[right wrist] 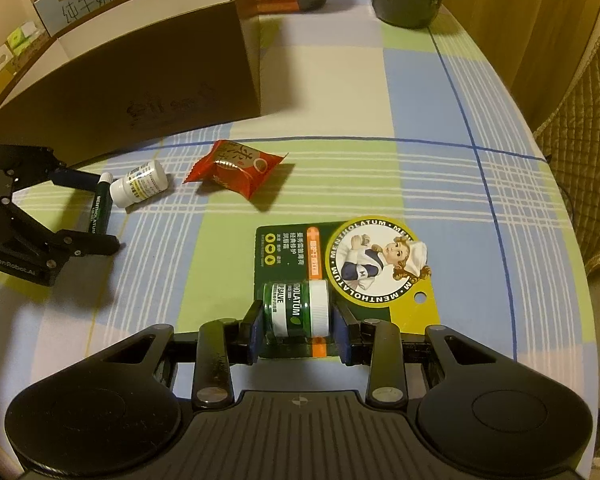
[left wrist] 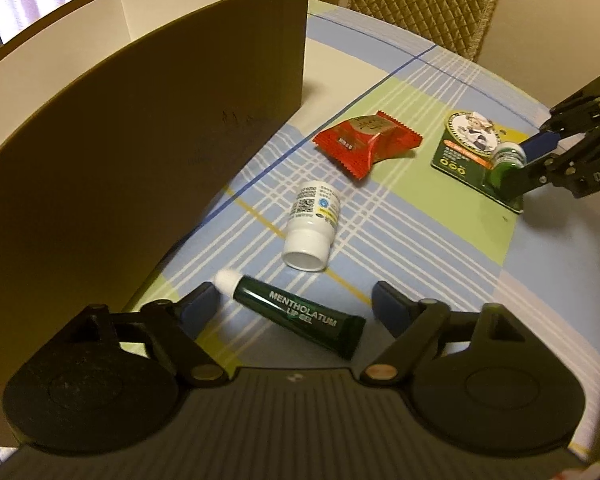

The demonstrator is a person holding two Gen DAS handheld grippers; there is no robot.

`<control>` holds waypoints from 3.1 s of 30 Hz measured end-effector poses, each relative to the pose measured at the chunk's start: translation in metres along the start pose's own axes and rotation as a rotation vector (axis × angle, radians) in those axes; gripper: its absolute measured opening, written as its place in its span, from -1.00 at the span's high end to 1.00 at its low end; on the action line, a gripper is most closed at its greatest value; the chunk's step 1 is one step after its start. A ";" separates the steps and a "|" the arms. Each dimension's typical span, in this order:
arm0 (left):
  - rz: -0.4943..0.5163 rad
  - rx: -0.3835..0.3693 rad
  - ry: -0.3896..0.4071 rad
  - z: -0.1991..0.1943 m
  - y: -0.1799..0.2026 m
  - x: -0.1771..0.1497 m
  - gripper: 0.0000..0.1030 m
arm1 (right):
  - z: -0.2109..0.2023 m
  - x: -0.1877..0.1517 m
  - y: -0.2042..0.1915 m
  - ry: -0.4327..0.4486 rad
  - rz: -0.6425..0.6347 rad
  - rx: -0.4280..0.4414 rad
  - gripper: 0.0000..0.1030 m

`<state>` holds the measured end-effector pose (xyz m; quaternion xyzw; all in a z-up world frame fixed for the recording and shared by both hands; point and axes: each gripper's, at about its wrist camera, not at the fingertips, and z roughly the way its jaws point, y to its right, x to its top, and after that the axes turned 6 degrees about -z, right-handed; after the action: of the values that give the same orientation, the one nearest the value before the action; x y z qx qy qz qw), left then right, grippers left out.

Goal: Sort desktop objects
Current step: 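Grasp the green Mentholatum lip gel tube with the left tool while the right tool holds the jar, then carry the lip gel with the left tool while the right tool carries the jar card into the box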

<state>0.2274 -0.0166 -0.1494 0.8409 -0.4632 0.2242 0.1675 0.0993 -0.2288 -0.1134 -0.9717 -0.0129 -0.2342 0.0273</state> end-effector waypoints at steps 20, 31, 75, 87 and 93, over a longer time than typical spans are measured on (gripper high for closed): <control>-0.255 0.129 0.017 -0.017 -0.007 -0.010 0.36 | 0.000 0.001 0.000 0.005 -0.022 0.002 0.37; -0.286 0.175 -0.004 -0.010 -0.007 0.001 0.74 | 0.000 -0.002 0.000 0.010 -0.019 -0.002 0.36; -0.544 0.220 0.198 -0.136 0.019 -0.007 0.75 | -0.062 0.062 -0.067 0.237 -0.332 0.205 0.38; -0.552 0.238 0.368 -0.163 -0.032 0.067 0.75 | -0.059 0.158 -0.095 0.373 -0.406 0.216 0.38; -0.616 0.257 0.377 -0.151 -0.071 0.094 0.75 | -0.032 0.197 -0.111 0.365 -0.442 0.179 0.38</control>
<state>0.2990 0.0271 0.0226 0.8989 -0.1181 0.3703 0.2024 0.2559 -0.1170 0.0103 -0.8809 -0.2397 -0.4033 0.0633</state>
